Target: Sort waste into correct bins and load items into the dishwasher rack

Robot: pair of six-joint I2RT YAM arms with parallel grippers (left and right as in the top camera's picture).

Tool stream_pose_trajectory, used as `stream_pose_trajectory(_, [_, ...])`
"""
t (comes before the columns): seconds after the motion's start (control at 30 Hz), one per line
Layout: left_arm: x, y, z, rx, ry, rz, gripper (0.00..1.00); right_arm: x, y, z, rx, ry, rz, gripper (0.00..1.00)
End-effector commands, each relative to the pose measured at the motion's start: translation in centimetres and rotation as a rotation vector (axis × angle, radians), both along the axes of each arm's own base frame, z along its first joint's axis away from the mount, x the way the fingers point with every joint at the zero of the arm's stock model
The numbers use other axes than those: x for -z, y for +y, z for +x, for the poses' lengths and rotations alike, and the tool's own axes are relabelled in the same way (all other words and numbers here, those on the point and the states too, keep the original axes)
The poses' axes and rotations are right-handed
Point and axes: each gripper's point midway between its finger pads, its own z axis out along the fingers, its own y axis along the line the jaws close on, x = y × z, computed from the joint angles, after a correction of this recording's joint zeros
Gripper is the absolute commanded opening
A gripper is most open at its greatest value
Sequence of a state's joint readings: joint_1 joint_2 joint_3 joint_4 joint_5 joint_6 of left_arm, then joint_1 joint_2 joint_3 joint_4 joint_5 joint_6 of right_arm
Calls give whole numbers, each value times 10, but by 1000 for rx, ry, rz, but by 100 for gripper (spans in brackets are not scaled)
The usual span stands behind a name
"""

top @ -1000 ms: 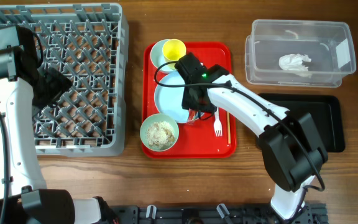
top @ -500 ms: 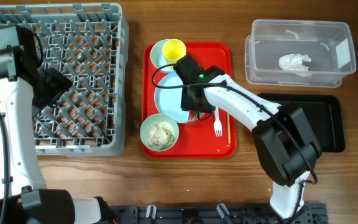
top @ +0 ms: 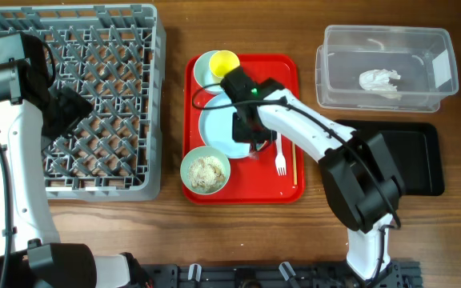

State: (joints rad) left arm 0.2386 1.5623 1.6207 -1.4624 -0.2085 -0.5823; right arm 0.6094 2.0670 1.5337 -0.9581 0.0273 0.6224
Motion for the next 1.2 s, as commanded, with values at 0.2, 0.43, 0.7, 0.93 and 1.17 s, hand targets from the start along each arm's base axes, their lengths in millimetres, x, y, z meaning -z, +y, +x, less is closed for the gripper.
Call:
stream_pose_trajectory(0.2, [-7, 2, 1, -18, -29, 3, 100, -163, -59, 98, 206, -294, 147, 4])
stream_pose_trajectory(0.43, [-7, 2, 1, -18, -29, 3, 100, -173, -219, 153, 629, -387, 220, 6])
stream_pose_trajectory(0.7, [-7, 2, 1, -18, -29, 3, 100, -161, -265, 163, 641, -398, 215, 100])
stream_pose_trajectory(0.93, [-7, 2, 1, -18, -29, 3, 100, -203, -188, 144, 258, -370, 546, 100])
stream_pose_trajectory(1.17, [-7, 2, 1, -18, -29, 3, 100, -210, -46, 67, -229, -172, 733, 100])
